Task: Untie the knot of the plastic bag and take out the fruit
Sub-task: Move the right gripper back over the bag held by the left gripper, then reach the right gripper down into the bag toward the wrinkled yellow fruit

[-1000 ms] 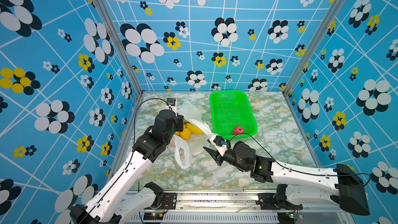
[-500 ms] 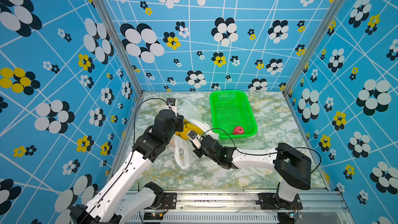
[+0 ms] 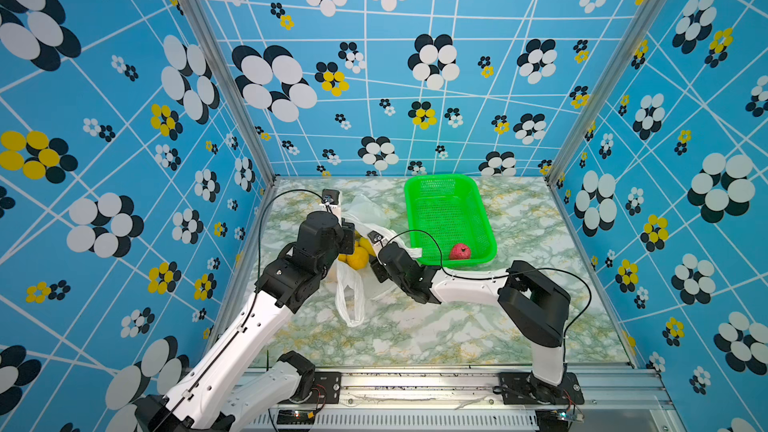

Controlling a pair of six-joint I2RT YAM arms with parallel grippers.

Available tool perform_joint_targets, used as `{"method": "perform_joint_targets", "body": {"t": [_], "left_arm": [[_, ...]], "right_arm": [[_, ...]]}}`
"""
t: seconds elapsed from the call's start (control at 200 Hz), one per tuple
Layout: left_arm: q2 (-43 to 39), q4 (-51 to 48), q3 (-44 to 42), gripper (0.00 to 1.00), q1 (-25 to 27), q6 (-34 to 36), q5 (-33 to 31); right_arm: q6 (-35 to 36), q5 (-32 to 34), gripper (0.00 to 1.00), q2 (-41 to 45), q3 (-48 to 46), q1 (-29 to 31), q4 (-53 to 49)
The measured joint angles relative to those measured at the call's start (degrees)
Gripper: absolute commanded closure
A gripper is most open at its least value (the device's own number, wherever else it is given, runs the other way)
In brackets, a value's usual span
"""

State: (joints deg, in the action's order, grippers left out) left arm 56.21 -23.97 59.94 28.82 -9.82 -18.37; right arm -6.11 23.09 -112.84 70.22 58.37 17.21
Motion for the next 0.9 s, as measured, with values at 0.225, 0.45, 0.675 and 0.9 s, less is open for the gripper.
{"method": "perform_joint_targets", "body": {"t": [0.225, 0.45, 0.675, 0.9], "left_arm": [[0.37, -0.02, 0.0, 1.0, 0.0, 0.0, 0.02], [0.37, -0.04, 0.0, 1.0, -0.33, 0.0, 0.46], [0.37, -0.09, 0.0, 1.0, -0.31, 0.0, 0.94], [0.37, -0.22, 0.0, 1.0, -0.33, 0.0, 1.07]], "right_arm": [[-0.96, -0.35, 0.15, -4.39, 6.21, -0.63, -2.47], [-2.38, -0.48, 0.01, -8.13, 11.45, -1.6, -5.42], [-5.6, -3.63, 0.01, -11.39, 14.88, -5.33, -6.75], [-8.31, -9.07, 0.01, -13.27, 16.72, -7.48, -5.92]]}}
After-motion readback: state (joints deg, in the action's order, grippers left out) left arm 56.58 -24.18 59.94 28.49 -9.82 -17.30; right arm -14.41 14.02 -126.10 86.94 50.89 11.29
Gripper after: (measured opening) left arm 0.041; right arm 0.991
